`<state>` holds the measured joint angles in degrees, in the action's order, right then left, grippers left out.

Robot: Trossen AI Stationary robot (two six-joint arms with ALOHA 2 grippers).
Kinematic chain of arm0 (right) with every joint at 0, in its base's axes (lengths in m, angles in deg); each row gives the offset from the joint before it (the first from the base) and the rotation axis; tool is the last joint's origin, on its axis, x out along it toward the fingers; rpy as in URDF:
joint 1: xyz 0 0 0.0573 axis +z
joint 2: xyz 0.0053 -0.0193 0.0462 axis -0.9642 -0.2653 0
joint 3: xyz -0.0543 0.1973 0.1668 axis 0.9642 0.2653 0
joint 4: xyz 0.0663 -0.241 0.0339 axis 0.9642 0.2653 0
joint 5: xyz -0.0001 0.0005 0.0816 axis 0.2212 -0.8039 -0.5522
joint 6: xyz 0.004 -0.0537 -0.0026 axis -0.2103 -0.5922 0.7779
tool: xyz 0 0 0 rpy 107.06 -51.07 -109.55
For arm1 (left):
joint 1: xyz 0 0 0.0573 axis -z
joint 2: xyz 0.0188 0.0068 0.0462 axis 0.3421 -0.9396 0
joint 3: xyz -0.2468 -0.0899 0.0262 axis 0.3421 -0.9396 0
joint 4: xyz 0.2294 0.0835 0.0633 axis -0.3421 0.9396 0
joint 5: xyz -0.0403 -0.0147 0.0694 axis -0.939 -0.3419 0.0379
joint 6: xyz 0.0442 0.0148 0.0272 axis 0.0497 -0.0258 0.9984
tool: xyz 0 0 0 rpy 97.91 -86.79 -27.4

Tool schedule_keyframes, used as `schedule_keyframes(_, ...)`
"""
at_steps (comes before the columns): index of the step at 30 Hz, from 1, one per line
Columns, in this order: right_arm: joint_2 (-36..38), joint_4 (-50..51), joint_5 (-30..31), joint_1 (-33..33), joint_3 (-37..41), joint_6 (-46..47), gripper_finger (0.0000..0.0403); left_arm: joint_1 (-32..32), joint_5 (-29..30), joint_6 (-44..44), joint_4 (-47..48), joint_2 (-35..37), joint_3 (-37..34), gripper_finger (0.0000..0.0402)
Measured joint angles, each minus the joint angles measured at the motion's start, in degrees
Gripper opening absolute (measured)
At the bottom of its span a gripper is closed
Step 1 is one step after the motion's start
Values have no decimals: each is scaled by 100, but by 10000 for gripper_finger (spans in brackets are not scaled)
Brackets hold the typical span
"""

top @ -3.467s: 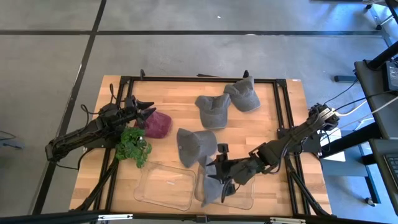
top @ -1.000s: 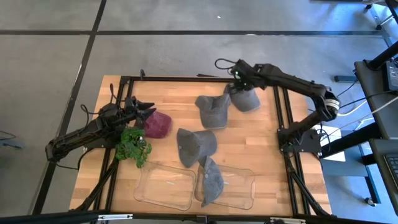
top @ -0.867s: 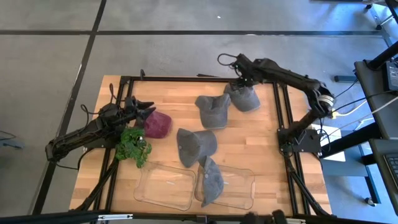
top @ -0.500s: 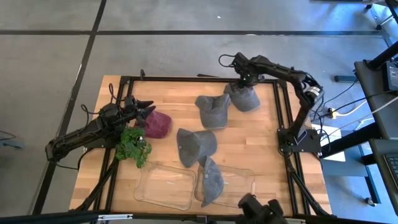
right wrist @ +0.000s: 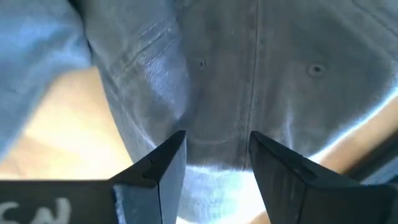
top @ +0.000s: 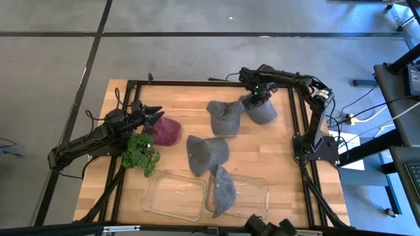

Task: Pick & Place hat
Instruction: Put the gray cap into the right transparent bin

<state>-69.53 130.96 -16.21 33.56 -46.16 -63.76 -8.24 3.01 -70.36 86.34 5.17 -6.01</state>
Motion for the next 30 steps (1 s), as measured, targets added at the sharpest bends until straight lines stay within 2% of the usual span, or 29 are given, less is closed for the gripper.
schedule_keyframes(8,0,779,-4,914,0,134,177,0,-11,0,1,-1,0,169)
schedule_keyframes(14,297,508,33,1418,11,344,177,1,-13,0,2,-1,0,169)
schedule_keyframes(18,761,-72,53,1269,4,609,177,-1,-9,3,2,0,0,169)
schedule_keyframes(23,838,-275,560,799,66,820,177,2,18,201,2,2,0,169)
schedule_keyframes(30,787,-1678,-26,328,1301,748,177,2,120,107,-3,2,0,169)
